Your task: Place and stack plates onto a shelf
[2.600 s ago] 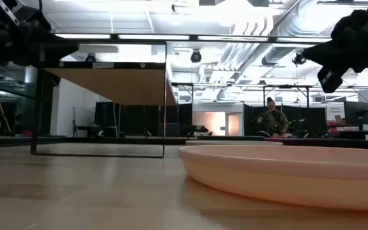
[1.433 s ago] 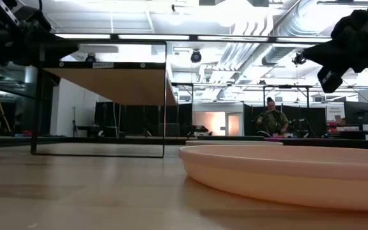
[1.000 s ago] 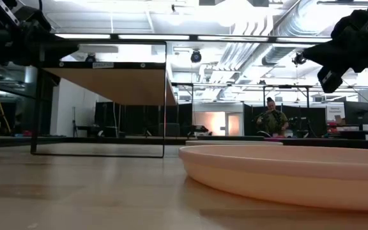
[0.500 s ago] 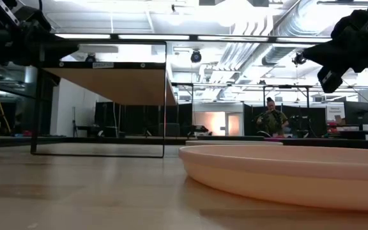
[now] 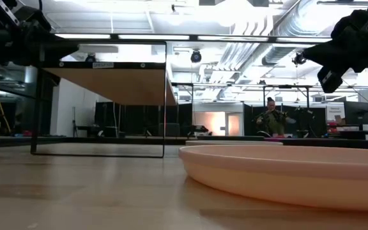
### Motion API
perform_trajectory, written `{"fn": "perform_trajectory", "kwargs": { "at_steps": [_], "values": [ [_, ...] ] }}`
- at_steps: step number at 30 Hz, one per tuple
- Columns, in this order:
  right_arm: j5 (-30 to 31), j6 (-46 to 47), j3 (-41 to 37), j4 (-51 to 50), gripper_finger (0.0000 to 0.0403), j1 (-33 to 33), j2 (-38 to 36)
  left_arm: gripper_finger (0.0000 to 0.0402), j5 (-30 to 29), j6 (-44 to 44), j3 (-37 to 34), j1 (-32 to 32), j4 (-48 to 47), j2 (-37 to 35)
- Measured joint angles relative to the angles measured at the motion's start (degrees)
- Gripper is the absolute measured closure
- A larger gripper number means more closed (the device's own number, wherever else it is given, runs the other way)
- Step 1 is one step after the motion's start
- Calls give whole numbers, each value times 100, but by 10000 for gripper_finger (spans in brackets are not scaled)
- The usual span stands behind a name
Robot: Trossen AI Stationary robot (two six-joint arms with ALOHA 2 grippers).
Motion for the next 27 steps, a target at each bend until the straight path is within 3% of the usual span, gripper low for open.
{"fn": "perform_trajectory", "kwargs": {
  "at_steps": [8, 11, 17, 21, 24, 27],
  "values": [
    [7, -6, -2, 1, 402, 0, 0, 401, -1, 0, -1, -1, 2, 0],
    [156, 739, -1, 378, 402, 0, 2, 401, -1, 0, 0, -2, 0, -1],
    [1210, 2895, 159, 1547, 402, -2, -11, 401, -1, 0, 0, -1, 1, -1],
    [2093, 3015, 262, 1727, 402, -2, -11, 401, -1, 0, 0, 0, 1, -1],
    [2206, 3375, 395, 2162, 402, -2, 108, 401, 0, 0, 0, 0, 0, -2],
    [2025, 3069, 745, 2652, 402, -2, 532, 401, -1, 0, 0, -1, 1, -2]
  ]
}}
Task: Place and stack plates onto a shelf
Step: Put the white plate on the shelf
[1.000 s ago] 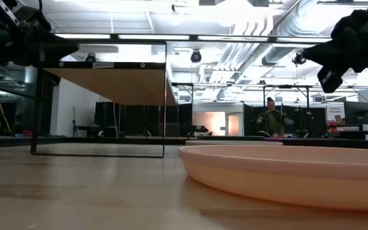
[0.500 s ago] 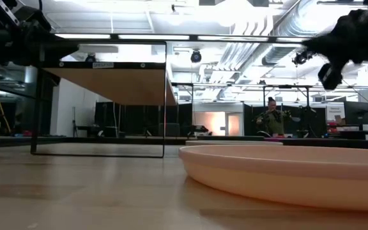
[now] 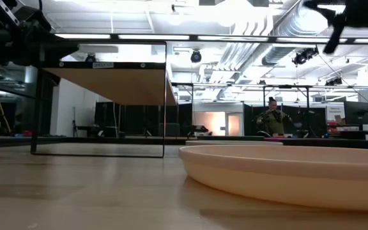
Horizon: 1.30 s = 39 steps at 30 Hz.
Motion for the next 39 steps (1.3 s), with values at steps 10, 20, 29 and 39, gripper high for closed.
{"fn": "perform_trajectory", "kwargs": {
  "at_steps": [10, 20, 29, 39],
  "values": [
    [145, -532, 2477, -2956, 330, -68, 3270, 401, 1, 0, 0, -1, 0, 1],
    [-1578, 641, 3434, -5953, 232, -1374, 5871, 401, 0, 0, 0, -1, -1, 1],
    [-2305, 312, 3443, -5511, 231, -2002, 7118, 401, 1, 0, 0, -1, -1, 0],
    [-2678, -646, 3445, -4817, 231, -2432, 7723, 401, 0, 0, 0, 1, -1, 2]
  ]
}}
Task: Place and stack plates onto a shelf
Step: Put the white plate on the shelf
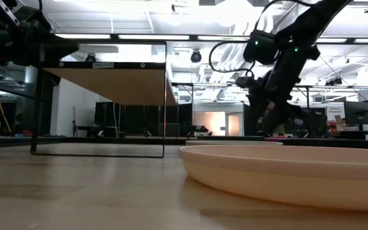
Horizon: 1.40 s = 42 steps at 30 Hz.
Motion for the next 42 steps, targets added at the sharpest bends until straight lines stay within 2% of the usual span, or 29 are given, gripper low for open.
{"fn": "perform_trajectory", "kwargs": {
  "at_steps": [8, 20, 24, 28, 30, 36, 42],
  "values": [
    [-82, -694, 0, 60, 231, -44, 258, 401, 0, 0, 0, -2, 0, -2],
    [-72, -1188, 4, 275, 236, -38, 768, 401, 2, 0, 0, 0, 1, -1],
    [94, -1181, 4, 268, 277, -38, 784, 401, 2, 0, 0, 0, 1, -1],
    [133, -1172, 4, 253, 368, -38, 785, 401, 0, 0, 0, 0, 0, -2],
    [102, -1166, 4, 260, 393, -38, 779, 401, 1, 0, 0, 0, 0, 0],
    [-118, -1096, 4, 203, 400, -38, 402, 401, 2, 0, 0, 1, 2, 0],
    [-449, -1159, 4, -239, 402, -38, -641, 401, 1, 0, 0, -2, 0, -1]
  ]
}}
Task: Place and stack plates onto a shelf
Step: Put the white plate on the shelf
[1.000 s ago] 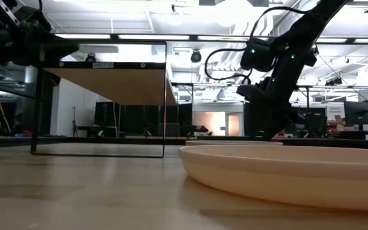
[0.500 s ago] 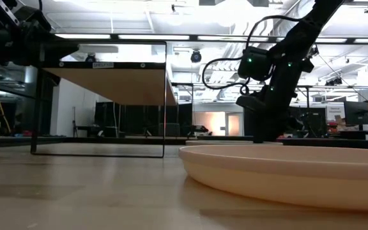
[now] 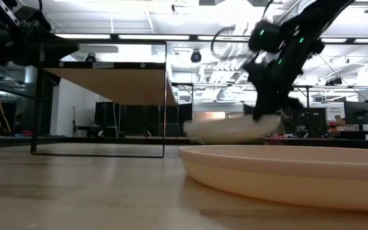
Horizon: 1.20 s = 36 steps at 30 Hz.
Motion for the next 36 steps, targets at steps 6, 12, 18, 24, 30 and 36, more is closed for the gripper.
{"fn": "perform_trajectory", "kwargs": {
  "at_steps": [6, 12, 18, 24, 30, 36],
  "values": [
    [-140, -206, 0, -1264, 402, 36, -1344, 401, -1, 0, 0, 2, 0, 0],
    [-467, 419, -4, -1568, 402, 364, -2317, 401, 1, 0, -2, 0, 2, -1],
    [-188, 1227, 574, -23, 403, 508, -2268, 401, 1, 0, 0, 2, 0, -1],
    [188, -86, 3478, -1191, 403, 210, -557, 401, 0, 0, 0, 0, 2, 0],
    [327, -907, 6043, -2135, 403, -182, 1492, 401, 0, 0, 0, 2, 1, -1],
    [122, -480, 7451, -2275, 403, -455, 3112, 401, -1, 0, 0, 2, 0, -1]
  ]
}}
